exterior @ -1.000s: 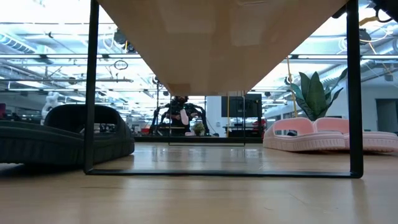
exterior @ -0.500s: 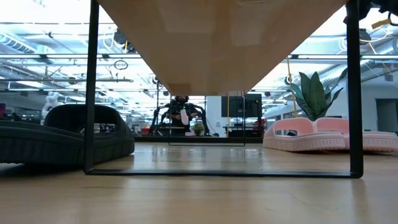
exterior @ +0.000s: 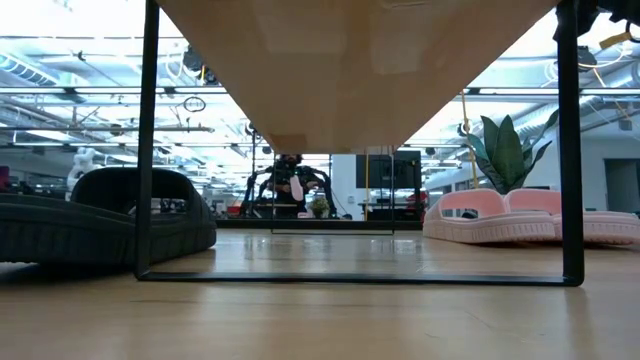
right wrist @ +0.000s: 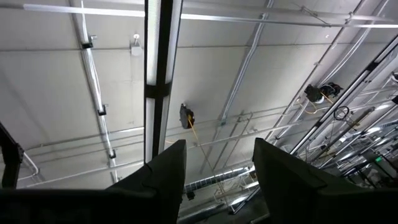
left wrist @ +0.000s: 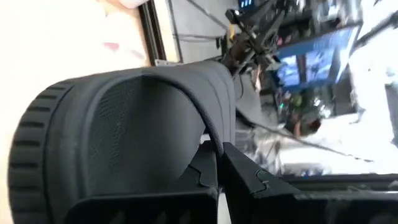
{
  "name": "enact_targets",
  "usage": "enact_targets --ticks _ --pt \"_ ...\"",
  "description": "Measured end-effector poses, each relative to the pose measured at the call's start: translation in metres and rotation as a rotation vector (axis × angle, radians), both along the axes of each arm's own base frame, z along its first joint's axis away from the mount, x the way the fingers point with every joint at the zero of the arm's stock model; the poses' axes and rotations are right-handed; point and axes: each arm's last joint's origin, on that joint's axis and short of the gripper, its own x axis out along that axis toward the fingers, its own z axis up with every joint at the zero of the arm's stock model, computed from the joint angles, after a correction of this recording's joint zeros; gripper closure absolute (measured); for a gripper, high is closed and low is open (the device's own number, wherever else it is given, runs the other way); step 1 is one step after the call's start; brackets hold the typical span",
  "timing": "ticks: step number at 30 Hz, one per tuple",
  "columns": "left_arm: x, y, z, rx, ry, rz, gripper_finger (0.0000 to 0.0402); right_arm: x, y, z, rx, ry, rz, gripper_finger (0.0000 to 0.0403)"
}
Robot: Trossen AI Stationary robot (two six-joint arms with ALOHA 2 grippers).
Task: Pick and place slides into the shelf
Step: Put the left black slides on the shelf
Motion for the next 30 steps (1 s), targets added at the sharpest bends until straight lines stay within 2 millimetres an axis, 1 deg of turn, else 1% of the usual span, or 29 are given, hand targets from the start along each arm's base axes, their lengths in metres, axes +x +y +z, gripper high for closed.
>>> enact_targets --ticks 4,8,12,18,22,25,27,30 --pt "0.003 -0.021 -0.016 -0.017 0.006 0.046 0.0401 0.001 0.000 0.000 -0.001 0.007 0.000 0.0225" --pt "0.009 -0.031 -0.031 -0.042 0.040 0.073 0.0401 0.001 0.000 0.000 -0.002 0.010 0.000 0.0225" --pt "0.013 -0.033 -0.043 -0.029 0.100 0.069 0.0401 0.003 0.000 -0.001 -0.005 0.031 0.000 0.0225" --pt "0.014 -0.030 -0.042 -0.001 0.107 0.062 0.0401 0.004 0.001 -0.002 -0.007 0.045 0.003 0.0225" --pt "0.018 -0.027 -0.042 0.005 0.128 0.016 0.0401 0.004 0.001 -0.002 0.000 0.041 0.015 0.0225" --pt "0.026 -0.027 -0.044 0.030 0.100 -0.028 0.0401 0.004 0.001 -0.002 0.000 0.040 0.015 0.0225" --pt "0.031 -0.026 -0.050 0.041 0.083 -0.055 0.0401 0.004 0.001 -0.002 -0.001 0.041 0.014 0.0225" --pt "0.037 -0.024 -0.066 0.032 0.095 -0.083 0.0401 0.004 0.001 -0.002 -0.001 0.042 0.013 0.0225"
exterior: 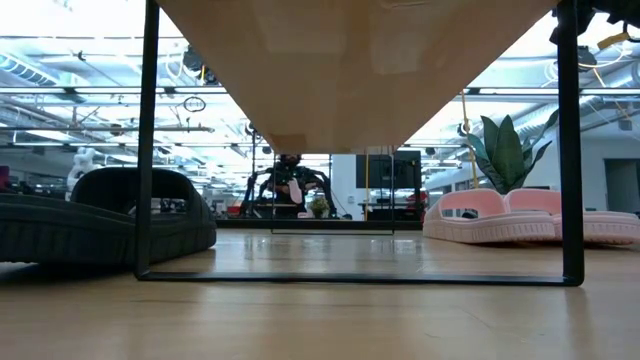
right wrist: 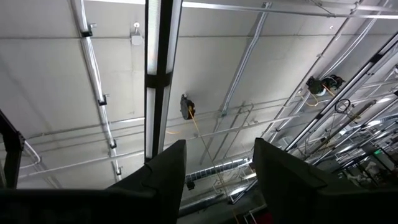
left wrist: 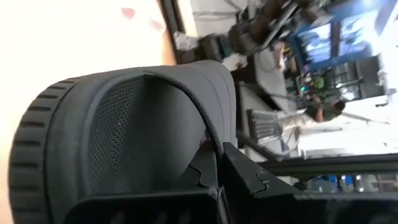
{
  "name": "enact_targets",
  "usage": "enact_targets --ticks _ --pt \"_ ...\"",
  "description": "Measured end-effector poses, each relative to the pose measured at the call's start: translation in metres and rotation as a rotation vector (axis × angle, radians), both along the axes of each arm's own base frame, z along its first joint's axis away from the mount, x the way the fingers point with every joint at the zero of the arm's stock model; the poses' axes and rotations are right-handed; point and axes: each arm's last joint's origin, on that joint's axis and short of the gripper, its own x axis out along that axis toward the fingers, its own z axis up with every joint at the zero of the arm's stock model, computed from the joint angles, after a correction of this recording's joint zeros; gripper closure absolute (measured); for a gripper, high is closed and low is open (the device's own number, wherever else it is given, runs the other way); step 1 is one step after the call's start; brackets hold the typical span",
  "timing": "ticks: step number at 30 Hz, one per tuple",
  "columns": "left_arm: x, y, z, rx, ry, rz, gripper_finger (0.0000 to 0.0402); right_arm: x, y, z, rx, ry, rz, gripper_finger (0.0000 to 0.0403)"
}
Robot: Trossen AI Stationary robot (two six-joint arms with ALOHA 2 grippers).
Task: Pick and place slides into the shelf
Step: Put the left black slides on the shelf
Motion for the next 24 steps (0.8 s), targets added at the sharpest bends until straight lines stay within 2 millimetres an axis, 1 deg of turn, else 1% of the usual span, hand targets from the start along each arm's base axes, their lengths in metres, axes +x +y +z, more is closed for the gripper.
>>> enact_targets --ticks 3,7,8,13,17,20,24 --pt "0.001 0.001 -0.014 0.000 0.001 -0.005 0.0401 0.000 0.000 0.000 0.001 -0.001 0.001 0.0225" --pt "-0.005 0.003 -0.016 -0.001 -0.087 -0.028 0.0401 0.000 0.000 0.000 0.001 -0.002 0.001 0.0225" --pt "-0.006 0.004 -0.020 -0.004 -0.103 -0.025 0.0401 0.000 0.000 0.000 0.001 -0.001 0.001 0.0225" --pt "-0.013 0.006 -0.047 -0.034 -0.189 -0.010 0.0401 0.000 0.000 0.000 0.001 -0.003 0.002 0.0225" --pt "-0.017 0.006 -0.058 -0.076 -0.274 -0.025 0.0401 0.000 0.000 0.000 0.001 -0.001 0.002 0.0225" --pt "-0.018 0.007 -0.067 -0.075 -0.257 -0.048 0.0401 0.000 0.000 0.000 0.001 -0.001 0.002 0.0225" --pt "-0.018 0.005 -0.069 -0.091 -0.241 -0.099 0.0401 0.000 0.000 0.000 0.001 0.001 0.002 0.0225"
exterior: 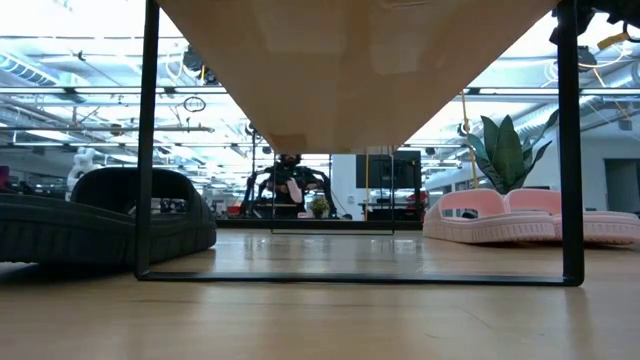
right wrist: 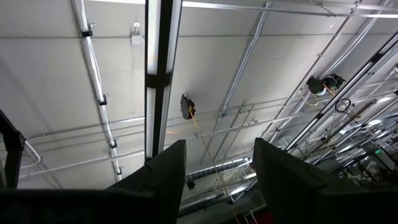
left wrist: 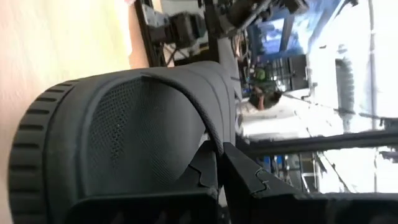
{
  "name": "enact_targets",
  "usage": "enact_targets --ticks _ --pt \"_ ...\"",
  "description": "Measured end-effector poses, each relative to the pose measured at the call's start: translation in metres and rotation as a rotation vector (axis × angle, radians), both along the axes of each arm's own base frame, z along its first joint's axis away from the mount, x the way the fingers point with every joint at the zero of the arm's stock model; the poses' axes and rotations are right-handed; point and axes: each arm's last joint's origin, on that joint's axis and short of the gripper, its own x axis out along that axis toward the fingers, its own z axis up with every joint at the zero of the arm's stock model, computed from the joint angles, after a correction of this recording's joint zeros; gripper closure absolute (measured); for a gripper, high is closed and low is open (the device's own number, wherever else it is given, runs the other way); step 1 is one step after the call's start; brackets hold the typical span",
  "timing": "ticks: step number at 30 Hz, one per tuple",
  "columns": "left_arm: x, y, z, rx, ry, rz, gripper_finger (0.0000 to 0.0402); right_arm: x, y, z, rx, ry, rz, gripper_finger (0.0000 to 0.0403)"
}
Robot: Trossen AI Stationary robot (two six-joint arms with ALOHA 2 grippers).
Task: Pick and place slides into the shelf
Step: Put the left black slides on the shelf
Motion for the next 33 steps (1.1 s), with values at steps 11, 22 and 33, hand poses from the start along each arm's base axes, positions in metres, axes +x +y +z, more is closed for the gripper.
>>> enact_targets --ticks 11,22,33 --pt "-0.005 -0.003 -0.007 0.007 0.083 -0.048 0.0401 0.000 0.000 0.000 0.000 0.000 0.000 0.0225" --pt "-0.006 -0.002 -0.011 0.015 0.122 -0.050 0.0401 0.000 0.000 0.000 -0.002 0.000 0.002 0.0225" --pt "-0.005 0.003 -0.015 0.019 0.168 -0.032 0.0401 0.000 0.000 0.000 -0.003 -0.001 0.001 0.0225"
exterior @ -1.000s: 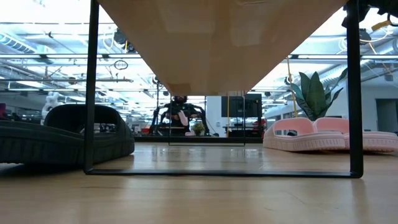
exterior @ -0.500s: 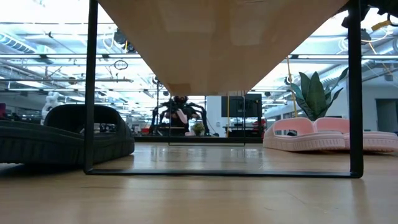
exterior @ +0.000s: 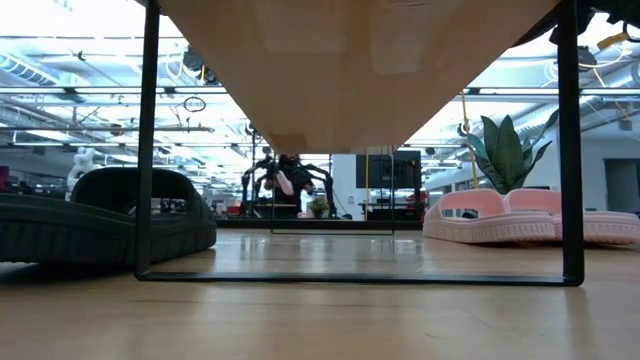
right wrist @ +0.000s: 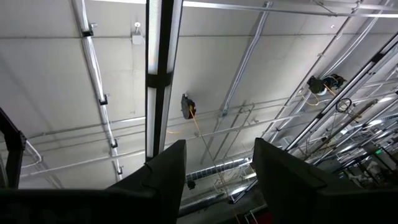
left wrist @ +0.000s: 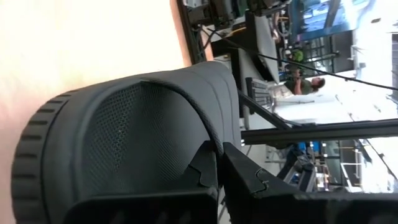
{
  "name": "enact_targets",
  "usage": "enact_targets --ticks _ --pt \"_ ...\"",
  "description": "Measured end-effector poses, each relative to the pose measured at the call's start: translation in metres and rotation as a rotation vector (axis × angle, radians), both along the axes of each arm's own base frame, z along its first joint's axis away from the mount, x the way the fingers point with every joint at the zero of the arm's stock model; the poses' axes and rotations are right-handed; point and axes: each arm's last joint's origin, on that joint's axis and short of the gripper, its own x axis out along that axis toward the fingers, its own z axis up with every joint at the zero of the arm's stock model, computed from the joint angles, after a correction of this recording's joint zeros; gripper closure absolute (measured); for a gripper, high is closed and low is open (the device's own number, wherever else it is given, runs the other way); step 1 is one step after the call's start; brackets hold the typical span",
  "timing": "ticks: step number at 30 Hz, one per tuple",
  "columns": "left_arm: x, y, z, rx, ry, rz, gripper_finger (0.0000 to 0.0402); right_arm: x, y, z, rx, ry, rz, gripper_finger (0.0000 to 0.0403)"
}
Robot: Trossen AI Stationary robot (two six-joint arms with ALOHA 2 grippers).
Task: Pick and place slides into the shelf
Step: Put the left black slides on the shelf
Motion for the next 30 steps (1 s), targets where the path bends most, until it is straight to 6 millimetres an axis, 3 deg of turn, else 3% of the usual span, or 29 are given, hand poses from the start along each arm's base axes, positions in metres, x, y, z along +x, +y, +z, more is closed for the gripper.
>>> enact_targets --ticks 30 --pt "-0.0025 0.0041 -0.0013 -0.043 0.062 -0.040 0.0401 0.0000 0.0000 -0.0001 0.011 -0.010 0.019 0.0225"
